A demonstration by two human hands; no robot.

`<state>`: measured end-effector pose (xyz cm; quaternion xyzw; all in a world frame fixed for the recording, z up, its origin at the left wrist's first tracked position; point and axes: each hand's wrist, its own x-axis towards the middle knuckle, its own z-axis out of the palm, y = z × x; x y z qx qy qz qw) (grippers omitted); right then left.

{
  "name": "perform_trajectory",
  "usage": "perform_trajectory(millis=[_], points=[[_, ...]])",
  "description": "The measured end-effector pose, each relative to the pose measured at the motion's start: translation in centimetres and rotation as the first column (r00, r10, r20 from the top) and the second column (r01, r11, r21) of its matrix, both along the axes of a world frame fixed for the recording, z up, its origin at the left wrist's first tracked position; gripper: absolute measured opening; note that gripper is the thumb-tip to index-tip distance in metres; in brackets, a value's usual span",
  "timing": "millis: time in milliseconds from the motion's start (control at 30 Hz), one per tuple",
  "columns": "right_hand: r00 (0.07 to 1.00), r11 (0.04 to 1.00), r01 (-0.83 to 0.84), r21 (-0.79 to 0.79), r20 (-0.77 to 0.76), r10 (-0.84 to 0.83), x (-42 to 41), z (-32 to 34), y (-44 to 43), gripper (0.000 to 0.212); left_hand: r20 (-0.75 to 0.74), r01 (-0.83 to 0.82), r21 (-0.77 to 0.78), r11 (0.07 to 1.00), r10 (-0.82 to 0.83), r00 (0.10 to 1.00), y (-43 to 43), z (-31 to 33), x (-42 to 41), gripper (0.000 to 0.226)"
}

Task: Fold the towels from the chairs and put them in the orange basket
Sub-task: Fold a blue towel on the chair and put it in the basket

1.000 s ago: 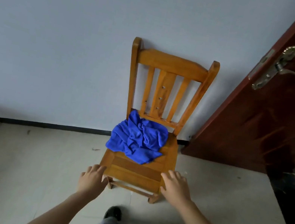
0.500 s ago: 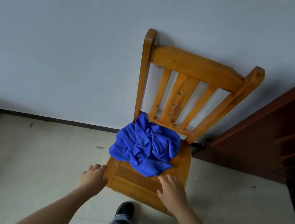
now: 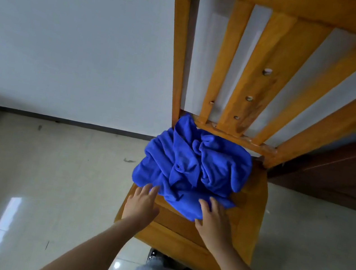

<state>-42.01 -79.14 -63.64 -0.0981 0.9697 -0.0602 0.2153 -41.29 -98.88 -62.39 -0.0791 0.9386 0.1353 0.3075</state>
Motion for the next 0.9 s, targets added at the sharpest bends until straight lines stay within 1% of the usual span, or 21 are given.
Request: perform_trajectory(millis=[33, 100, 167, 233, 267, 367, 433, 533, 667, 800, 900], points=[[1.0, 1.0, 0.008, -0.017, -0.011, -0.008, -0.2, -1.2, -0.1, 0.072, -0.018, 0.019, -0.014, 1.0, -0.02, 1.0, 0.2, -0.9, -0.3, 0.068], [0.999, 1.0, 0.012, -0.02, 0.03, -0.012, -0.4, -3.9, 0.0, 0.078, -0.037, 0.062, -0.036, 0.997, -0.063, 0.997, 0.5, -2.9, -0.8, 0.074], [0.998, 1.0, -0.013, -0.008, 0.066, 0.013, 0.2, -5.3, 0.2, 0.081, -0.004, 0.075, -0.025, 0.997, -0.075, 0.997, 0.6, -4.4, -1.0, 0.074], [0.997, 0.999, -0.051, -0.002, 0.052, 0.051, 1.5, -6.3, 0.8, 0.072, 0.037, 0.092, -0.039, 0.995, -0.091, 0.995, 0.6, -5.7, -0.4, 0.066], [0.997, 0.997, -0.073, -0.008, 0.032, 0.073, 2.1, -6.7, 1.1, 0.065, 0.021, 0.094, -0.058, 0.994, -0.093, 0.995, 0.6, -6.2, 0.1, 0.06], [0.991, 0.992, -0.123, -0.005, -0.045, 0.122, 3.4, -7.2, 2.2, 0.052, -0.121, 0.015, -0.076, 0.997, -0.025, 0.992, 0.7, -7.0, 1.3, 0.036], [0.993, 0.994, -0.111, -0.012, -0.031, 0.11, 3.7, -7.0, 2.5, 0.047, -0.131, -0.014, -0.066, 0.998, 0.005, 0.991, 1.0, -7.0, 1.9, 0.025], [1.0, 0.998, -0.02, -0.058, -0.008, 0.019, 3.7, -5.3, 2.8, 0.046, -0.052, -0.071, -0.066, 0.995, 0.068, 0.996, 1.2, -5.9, 2.5, 0.018], [0.998, 0.993, 0.042, -0.108, -0.041, -0.046, 3.9, -1.4, 3.4, 0.045, -0.02, -0.142, -0.037, 0.989, 0.141, 0.99, 1.1, -2.9, 3.9, 0.005], [0.995, 0.994, 0.02, -0.11, -0.091, -0.03, 3.7, 2.7, 3.8, 0.047, 0.009, -0.1, -0.032, 0.995, 0.1, 0.995, 1.1, 1.0, 5.2, 0.007], [0.995, 0.994, 0.033, -0.099, -0.088, -0.042, 3.6, 6.0, 4.1, 0.049, 0.011, -0.081, -0.021, 0.997, 0.081, 0.997, 1.4, 4.0, 5.7, 0.005]])
